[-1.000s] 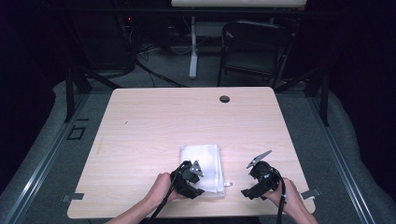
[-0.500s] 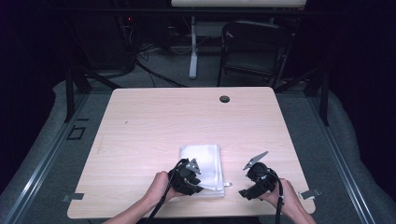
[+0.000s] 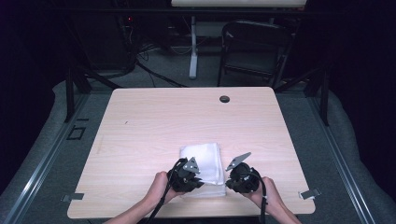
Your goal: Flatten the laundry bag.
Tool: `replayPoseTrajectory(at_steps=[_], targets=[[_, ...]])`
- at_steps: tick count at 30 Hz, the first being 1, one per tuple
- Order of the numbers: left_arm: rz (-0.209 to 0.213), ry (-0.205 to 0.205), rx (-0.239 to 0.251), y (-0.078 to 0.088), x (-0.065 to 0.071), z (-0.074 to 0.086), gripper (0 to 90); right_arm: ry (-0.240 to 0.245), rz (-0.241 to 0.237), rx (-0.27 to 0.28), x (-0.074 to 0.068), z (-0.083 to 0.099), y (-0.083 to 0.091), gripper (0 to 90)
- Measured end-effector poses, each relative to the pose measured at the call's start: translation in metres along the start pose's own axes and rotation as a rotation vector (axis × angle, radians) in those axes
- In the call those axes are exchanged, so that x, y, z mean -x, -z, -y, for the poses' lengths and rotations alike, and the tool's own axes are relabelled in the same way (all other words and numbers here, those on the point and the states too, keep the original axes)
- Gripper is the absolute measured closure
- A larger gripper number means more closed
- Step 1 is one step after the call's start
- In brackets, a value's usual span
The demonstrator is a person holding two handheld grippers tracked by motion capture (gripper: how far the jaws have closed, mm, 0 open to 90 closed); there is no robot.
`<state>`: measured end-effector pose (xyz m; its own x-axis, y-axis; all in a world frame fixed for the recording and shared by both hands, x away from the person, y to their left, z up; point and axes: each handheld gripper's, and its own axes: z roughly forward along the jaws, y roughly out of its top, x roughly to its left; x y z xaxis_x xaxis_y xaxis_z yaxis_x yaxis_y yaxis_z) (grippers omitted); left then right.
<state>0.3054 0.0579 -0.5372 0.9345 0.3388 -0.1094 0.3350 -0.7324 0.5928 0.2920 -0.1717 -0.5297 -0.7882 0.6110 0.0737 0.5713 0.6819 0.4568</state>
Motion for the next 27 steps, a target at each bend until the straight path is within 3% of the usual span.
replayPoseTrajectory(at_steps=[2,3,7,12,17,19,22,27], targets=[[0.000,0.001,0.015,0.001,0.000,0.001,85.0,0.011,0.003,-0.014,0.000,-0.004,-0.004,89.4],[-0.019,-0.004,0.013,0.003,0.001,0.000,85.1,0.013,-0.002,-0.002,-0.001,-0.007,-0.007,89.5],[-0.019,-0.002,0.037,0.004,0.000,0.001,85.4,0.013,-0.013,0.035,-0.003,-0.015,-0.015,90.0],[-0.042,0.000,0.046,0.007,0.002,0.002,85.9,0.038,-0.025,-0.020,-0.006,-0.018,-0.039,90.0],[-0.067,0.015,0.088,0.015,-0.001,0.006,85.8,0.027,-0.042,-0.029,-0.003,-0.018,-0.038,90.0],[-0.081,0.011,0.095,0.019,-0.001,0.007,85.8,0.042,-0.034,-0.031,-0.003,-0.018,-0.039,90.0],[-0.098,0.009,0.108,0.027,-0.002,0.009,85.8,0.025,-0.027,-0.026,-0.004,-0.017,-0.039,90.0],[-0.114,0.035,0.153,0.038,-0.001,0.015,85.4,0.011,-0.023,-0.051,-0.002,-0.016,-0.036,90.0]])
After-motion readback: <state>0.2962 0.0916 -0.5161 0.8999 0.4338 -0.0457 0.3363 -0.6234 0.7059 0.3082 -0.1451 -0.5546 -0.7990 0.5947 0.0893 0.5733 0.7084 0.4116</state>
